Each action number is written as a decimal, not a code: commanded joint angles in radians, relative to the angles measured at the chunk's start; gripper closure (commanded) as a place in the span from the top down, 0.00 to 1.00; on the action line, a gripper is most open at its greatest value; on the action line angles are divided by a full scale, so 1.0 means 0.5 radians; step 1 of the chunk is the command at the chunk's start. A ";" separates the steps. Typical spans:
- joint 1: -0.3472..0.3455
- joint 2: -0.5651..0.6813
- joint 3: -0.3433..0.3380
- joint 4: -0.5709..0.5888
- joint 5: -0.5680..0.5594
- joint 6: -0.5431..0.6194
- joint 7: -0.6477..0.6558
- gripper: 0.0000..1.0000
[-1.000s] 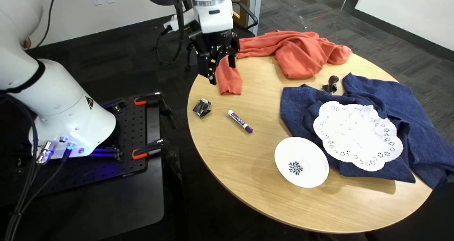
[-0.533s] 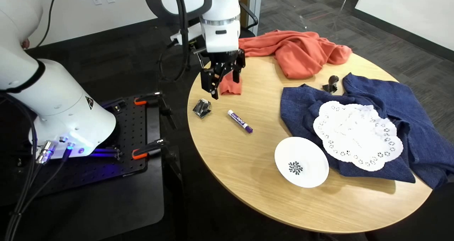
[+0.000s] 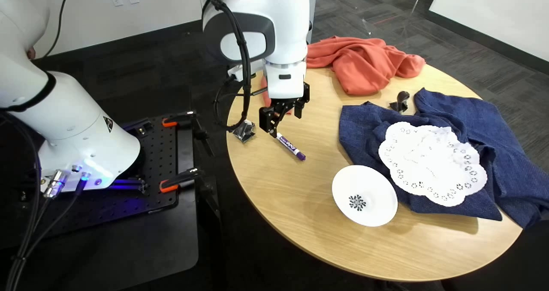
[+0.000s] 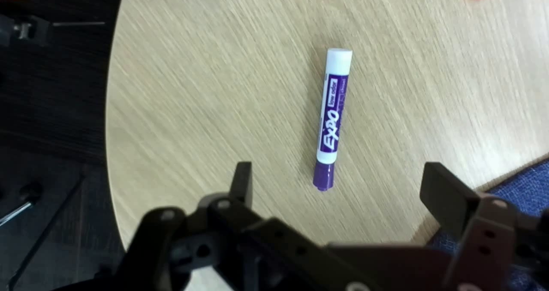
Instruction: Put the marker in the bowl
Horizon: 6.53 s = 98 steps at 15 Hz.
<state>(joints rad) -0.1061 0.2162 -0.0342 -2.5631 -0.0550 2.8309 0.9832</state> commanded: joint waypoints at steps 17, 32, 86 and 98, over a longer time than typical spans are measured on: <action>0.207 0.590 -0.179 0.369 0.366 0.088 -0.296 1.00; 0.288 0.609 -0.270 0.384 0.409 0.075 -0.302 0.00; 0.972 1.064 -1.445 1.017 -0.262 0.070 1.143 0.74; 1.160 0.597 -1.518 0.430 -0.228 0.531 0.790 1.00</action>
<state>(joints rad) 0.4353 0.6230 -0.7700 -2.2406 -0.1991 3.0479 1.4616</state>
